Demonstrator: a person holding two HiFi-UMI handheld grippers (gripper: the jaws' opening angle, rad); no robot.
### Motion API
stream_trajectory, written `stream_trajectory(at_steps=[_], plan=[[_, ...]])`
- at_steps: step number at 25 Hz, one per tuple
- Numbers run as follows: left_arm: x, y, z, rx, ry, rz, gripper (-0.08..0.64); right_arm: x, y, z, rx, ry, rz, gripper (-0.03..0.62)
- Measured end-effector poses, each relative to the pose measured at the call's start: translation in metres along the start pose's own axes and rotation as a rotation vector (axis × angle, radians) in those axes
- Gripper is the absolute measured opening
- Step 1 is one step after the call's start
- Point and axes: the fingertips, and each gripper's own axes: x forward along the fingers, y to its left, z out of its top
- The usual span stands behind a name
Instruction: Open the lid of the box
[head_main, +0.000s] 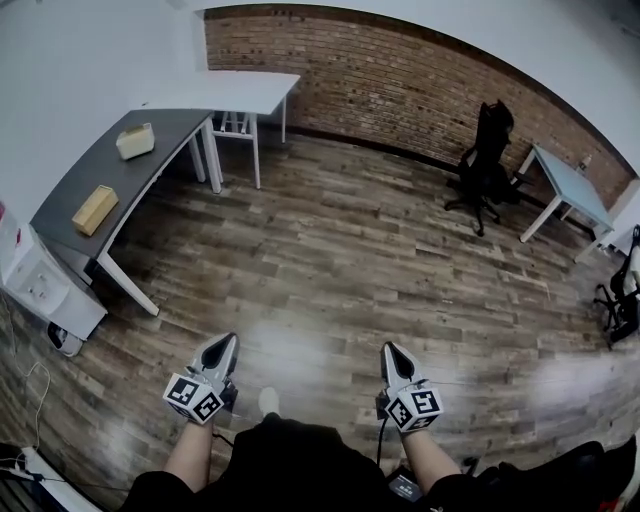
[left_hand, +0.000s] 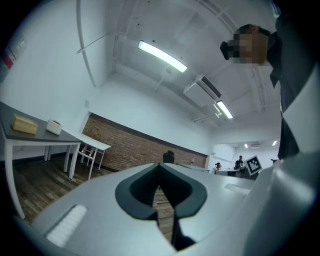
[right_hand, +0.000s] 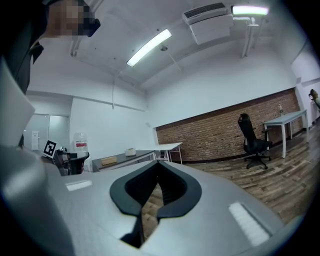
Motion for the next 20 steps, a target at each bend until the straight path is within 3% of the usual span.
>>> stream_trajectory(at_steps=[9, 14, 20], plan=[[0.046, 0.092, 0.030, 0.018, -0.003, -0.018, 0.000, 0.093, 0.016, 0.020, -0.018, -0.017, -0.015, 0.002], [0.068, 0.116, 0.040, 0.027, -0.014, -0.025, 0.000, 0.125, 0.004, 0.030, -0.032, -0.039, -0.066, 0.002], [0.073, 0.144, 0.037, 0.004, -0.009, 0.019, 0.000, 0.168, 0.018, 0.028, -0.053, 0.016, 0.012, 0.002]])
